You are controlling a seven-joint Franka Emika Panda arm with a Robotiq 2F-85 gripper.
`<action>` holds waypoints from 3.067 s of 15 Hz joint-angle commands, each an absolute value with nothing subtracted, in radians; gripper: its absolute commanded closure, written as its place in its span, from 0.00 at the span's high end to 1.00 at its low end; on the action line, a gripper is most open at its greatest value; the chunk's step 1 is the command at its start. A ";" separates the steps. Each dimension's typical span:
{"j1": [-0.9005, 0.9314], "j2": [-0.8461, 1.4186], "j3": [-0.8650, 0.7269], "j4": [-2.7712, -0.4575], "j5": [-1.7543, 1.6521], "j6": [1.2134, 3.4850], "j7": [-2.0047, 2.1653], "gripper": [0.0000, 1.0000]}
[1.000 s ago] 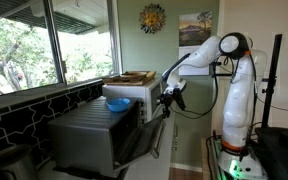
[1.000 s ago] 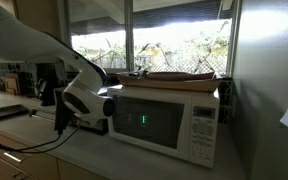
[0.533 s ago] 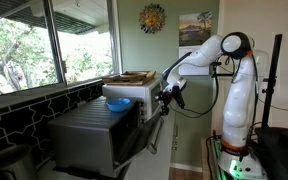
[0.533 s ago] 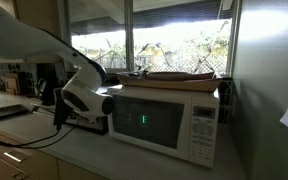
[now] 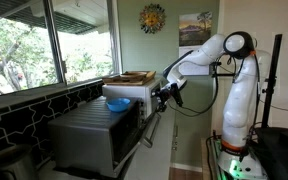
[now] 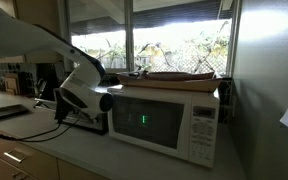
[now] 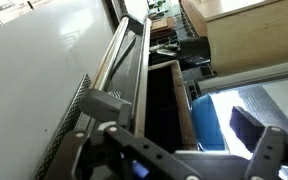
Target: Open the oven door then move the blue bowl from inside the oven to the top of it and close the oven door
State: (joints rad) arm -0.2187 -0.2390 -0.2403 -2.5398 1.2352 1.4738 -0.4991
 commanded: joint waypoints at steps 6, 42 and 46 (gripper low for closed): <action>-0.226 -0.300 -0.195 -2.566 1.315 1.654 -0.482 1.00; -0.192 -0.815 -0.187 -2.408 0.522 1.886 -0.209 1.00; -0.190 -0.816 -0.187 -2.408 0.517 1.885 -0.208 1.00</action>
State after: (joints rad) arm -0.2393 -0.8113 -0.1557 -2.4067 0.5469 1.8699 -0.2334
